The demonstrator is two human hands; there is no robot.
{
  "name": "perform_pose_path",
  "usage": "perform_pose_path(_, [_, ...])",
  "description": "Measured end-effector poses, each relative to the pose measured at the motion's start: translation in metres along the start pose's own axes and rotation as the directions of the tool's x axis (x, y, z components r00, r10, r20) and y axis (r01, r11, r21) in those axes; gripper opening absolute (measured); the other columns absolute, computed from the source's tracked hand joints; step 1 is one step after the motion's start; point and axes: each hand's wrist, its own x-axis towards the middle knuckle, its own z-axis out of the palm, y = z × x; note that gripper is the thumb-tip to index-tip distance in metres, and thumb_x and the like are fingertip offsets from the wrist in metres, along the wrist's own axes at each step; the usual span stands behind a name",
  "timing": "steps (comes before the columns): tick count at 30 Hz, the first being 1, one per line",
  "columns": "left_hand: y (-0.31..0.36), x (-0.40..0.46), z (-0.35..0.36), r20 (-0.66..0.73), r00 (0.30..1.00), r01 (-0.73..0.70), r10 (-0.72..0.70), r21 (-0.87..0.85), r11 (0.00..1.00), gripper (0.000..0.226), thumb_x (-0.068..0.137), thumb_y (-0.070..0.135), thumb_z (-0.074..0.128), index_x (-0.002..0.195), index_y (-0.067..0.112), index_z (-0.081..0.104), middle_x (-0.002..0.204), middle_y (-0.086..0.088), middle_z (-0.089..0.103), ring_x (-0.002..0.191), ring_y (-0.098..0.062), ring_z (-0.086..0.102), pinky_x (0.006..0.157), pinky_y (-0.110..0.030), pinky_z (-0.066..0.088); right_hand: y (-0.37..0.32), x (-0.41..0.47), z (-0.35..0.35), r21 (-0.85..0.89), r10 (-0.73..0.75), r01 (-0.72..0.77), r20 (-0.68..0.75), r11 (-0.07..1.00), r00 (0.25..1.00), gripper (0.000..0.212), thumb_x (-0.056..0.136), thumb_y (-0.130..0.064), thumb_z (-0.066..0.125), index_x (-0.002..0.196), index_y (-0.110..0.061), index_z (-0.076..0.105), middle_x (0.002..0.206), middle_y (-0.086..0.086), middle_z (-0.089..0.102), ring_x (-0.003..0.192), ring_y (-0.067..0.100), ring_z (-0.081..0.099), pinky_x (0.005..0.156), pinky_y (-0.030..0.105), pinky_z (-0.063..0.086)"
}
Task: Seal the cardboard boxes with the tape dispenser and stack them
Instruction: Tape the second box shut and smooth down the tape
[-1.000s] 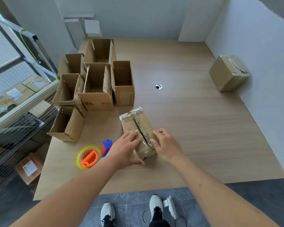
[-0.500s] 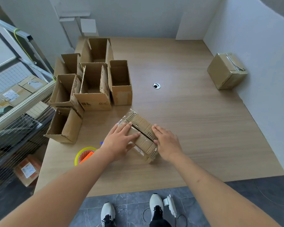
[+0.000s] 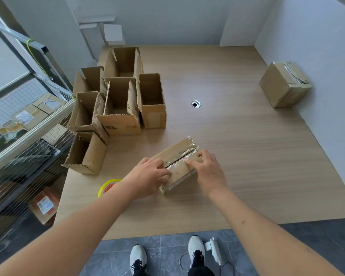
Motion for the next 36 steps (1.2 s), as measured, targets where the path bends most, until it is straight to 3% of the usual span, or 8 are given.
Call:
perform_pose_path(5, [-0.006, -0.012, 0.002, 0.009, 0.99, 0.142, -0.142, -0.068, 0.988, 0.048, 0.087, 0.064, 0.062, 0.117, 0.028, 0.072, 0.127, -0.005, 0.052, 0.112, -0.026, 0.058, 0.098, -0.042, 0.052, -0.009, 0.004, 0.008, 0.048, 0.046, -0.046, 0.003, 0.998, 0.999, 0.045, 0.085, -0.017, 0.066, 0.128, -0.03, 0.066, 0.118, 0.003, 0.048, 0.109, 0.025, 0.053, 0.078, 0.038, 0.055])
perform_pose_path(10, [0.005, -0.016, 0.014, -0.054, 0.985, 0.162, -0.162, -0.002, 0.987, 0.071, 0.076, 0.077, 0.06, 0.119, 0.021, 0.067, 0.13, -0.01, 0.05, 0.119, -0.028, 0.056, 0.118, -0.05, 0.037, -0.008, 0.002, 0.011, -0.053, -0.159, 0.156, -0.061, 0.986, 0.985, 0.048, 0.071, -0.023, 0.068, 0.119, -0.02, 0.068, 0.125, 0.004, 0.057, 0.112, 0.027, 0.056, 0.097, 0.04, 0.048])
perform_pose_path(13, [0.012, -0.014, 0.016, -0.085, 0.976, 0.198, -0.2, -0.032, 0.98, 0.059, 0.073, 0.065, 0.068, 0.109, 0.019, 0.065, 0.128, -0.01, 0.05, 0.111, -0.032, 0.056, 0.105, -0.045, 0.049, -0.005, 0.004, 0.015, 0.028, -0.341, 0.341, 0.007, 0.94, 0.94, 0.05, 0.071, -0.026, 0.068, 0.121, -0.023, 0.067, 0.133, -0.001, 0.058, 0.123, 0.024, 0.053, 0.106, 0.039, 0.039])
perform_pose_path(17, [0.019, -0.012, 0.025, -0.122, 0.964, 0.227, -0.236, -0.088, 0.97, 0.049, 0.069, 0.052, 0.069, 0.1, 0.015, 0.064, 0.128, -0.012, 0.049, 0.115, -0.034, 0.055, 0.088, -0.041, 0.055, -0.007, 0.006, 0.02, 0.099, -0.375, 0.367, 0.07, 0.925, 0.924, 0.05, 0.075, -0.051, 0.074, 0.118, -0.027, 0.066, 0.128, -0.005, 0.059, 0.119, 0.02, 0.054, 0.101, 0.037, 0.045])
perform_pose_path(23, [0.001, -0.019, 0.015, -0.081, 0.989, 0.117, -0.121, -0.048, 0.992, 0.064, 0.073, 0.065, 0.068, 0.121, 0.023, 0.069, 0.13, -0.01, 0.051, 0.116, -0.032, 0.055, 0.102, -0.043, 0.05, -0.018, 0.012, 0.021, 0.055, -0.356, 0.354, 0.038, 0.934, 0.934, 0.047, 0.063, -0.038, 0.088, 0.103, -0.027, 0.066, 0.117, -0.006, 0.063, 0.109, 0.022, 0.06, 0.09, 0.038, 0.048])
perform_pose_path(27, [-0.007, -0.026, 0.01, -0.022, 0.993, 0.112, -0.112, 0.002, 0.994, 0.07, 0.08, 0.065, 0.06, 0.14, 0.029, 0.06, 0.138, -0.008, 0.047, 0.126, -0.033, 0.05, 0.115, -0.045, 0.041, -0.013, 0.021, 0.026, 0.046, -0.351, 0.351, -0.009, 0.935, 0.936, 0.046, 0.063, -0.017, 0.09, 0.106, -0.022, 0.073, 0.128, 0.001, 0.067, 0.122, 0.03, 0.062, 0.11, 0.045, 0.042])
perform_pose_path(32, [-0.007, -0.026, 0.011, -0.117, 0.988, 0.093, -0.101, -0.069, 0.993, 0.047, 0.088, 0.039, 0.06, 0.132, 0.023, 0.065, 0.128, -0.006, 0.053, 0.113, -0.025, 0.051, 0.085, -0.039, 0.059, -0.02, 0.025, 0.01, 0.049, -0.246, 0.241, 0.18, 0.969, 0.953, 0.057, 0.095, 0.003, 0.052, 0.139, -0.033, 0.058, 0.163, -0.004, 0.035, 0.153, 0.029, 0.026, 0.125, 0.045, 0.013])
perform_pose_path(36, [-0.02, -0.02, 0.019, -0.164, 0.982, 0.08, -0.097, -0.109, 0.991, 0.044, 0.082, 0.018, 0.08, 0.123, 0.032, 0.068, 0.121, 0.001, 0.054, 0.103, -0.021, 0.052, 0.059, -0.041, 0.06, -0.026, 0.016, 0.008, 0.198, -0.178, 0.125, 0.277, 0.972, 0.944, 0.046, 0.1, -0.041, 0.05, 0.145, -0.031, 0.048, 0.169, -0.005, 0.016, 0.158, 0.025, -0.001, 0.125, 0.047, 0.022])
